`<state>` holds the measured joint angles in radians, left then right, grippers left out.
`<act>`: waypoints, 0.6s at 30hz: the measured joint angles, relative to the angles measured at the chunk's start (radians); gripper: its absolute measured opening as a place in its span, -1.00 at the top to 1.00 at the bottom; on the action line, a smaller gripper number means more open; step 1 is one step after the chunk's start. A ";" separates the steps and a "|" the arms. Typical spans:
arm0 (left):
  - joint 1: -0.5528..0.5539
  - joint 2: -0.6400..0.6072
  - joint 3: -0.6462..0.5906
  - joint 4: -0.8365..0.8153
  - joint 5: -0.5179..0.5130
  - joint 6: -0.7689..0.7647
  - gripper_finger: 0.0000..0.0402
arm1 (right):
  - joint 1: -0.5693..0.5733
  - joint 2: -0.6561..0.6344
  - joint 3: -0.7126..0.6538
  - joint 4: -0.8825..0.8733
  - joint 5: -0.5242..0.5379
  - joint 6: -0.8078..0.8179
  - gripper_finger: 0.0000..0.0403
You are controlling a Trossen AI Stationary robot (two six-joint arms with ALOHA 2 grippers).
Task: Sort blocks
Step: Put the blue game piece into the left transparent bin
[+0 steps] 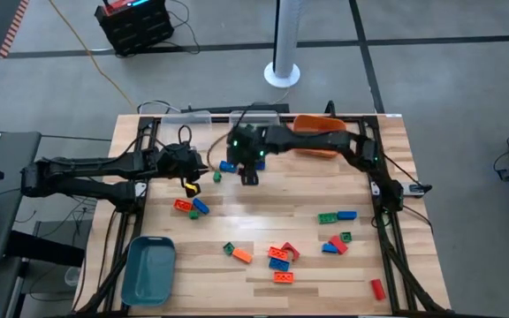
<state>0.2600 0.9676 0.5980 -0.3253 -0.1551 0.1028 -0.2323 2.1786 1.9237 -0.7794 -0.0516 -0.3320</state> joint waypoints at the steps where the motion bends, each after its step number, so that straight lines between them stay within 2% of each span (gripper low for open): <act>1: -0.005 0.000 0.000 -0.009 0.000 0.000 0.77 | 0.005 0.003 -0.032 0.020 0.021 0.019 -0.20; 4: -0.024 0.000 0.000 -0.022 0.001 -0.009 0.77 | 0.002 -0.004 -0.111 0.083 0.072 0.076 -0.20; 9: -0.068 0.000 -0.013 0.022 -0.001 -0.046 0.78 | -0.034 -0.011 -0.186 0.129 0.083 0.136 -0.20; 14: -0.104 0.000 -0.079 0.117 -0.006 -0.063 0.78 | -0.061 -0.011 -0.213 0.136 0.123 0.146 -0.20; 18: -0.114 0.000 -0.098 0.131 -0.010 -0.063 0.78 | -0.064 -0.011 -0.230 0.125 0.147 0.126 -0.20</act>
<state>0.1465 0.9676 0.4999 -0.1939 -0.1654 0.0395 -0.2958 2.1681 1.6939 -0.6542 0.0959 -0.2060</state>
